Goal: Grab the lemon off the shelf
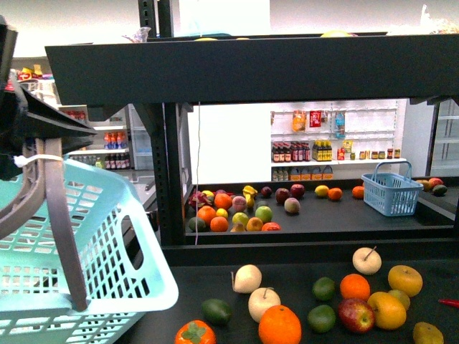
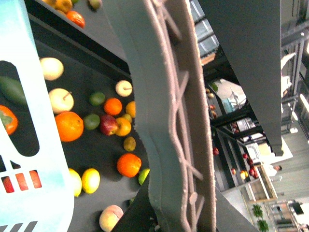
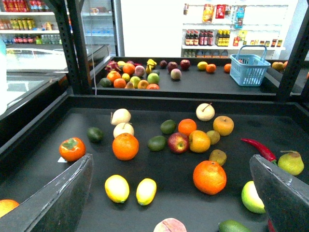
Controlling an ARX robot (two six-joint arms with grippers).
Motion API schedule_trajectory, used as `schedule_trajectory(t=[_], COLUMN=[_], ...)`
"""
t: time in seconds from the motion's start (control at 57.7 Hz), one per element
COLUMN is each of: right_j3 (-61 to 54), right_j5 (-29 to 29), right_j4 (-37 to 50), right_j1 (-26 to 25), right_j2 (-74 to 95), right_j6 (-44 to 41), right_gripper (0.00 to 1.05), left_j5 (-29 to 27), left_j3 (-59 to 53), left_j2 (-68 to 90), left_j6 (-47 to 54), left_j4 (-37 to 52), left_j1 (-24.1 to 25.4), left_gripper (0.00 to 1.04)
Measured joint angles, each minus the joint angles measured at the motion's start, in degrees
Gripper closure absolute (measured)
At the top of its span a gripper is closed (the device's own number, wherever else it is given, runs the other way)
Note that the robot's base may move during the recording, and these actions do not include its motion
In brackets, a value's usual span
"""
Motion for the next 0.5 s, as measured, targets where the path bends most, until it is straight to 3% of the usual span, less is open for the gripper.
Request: schedule_trajectory(t=[0.503], right_j3=[0.0], right_j5=[0.0], right_j4=[0.0], right_j1=[0.0], right_j2=[0.0], right_j6=[0.0], right_gripper=[0.07], left_j5=[-0.7], left_j3=[0.6], left_j2=[5.2], left_j6=[1.5], left_j4=[3.2], left_j1=[-12.2], left_gripper=[0.96])
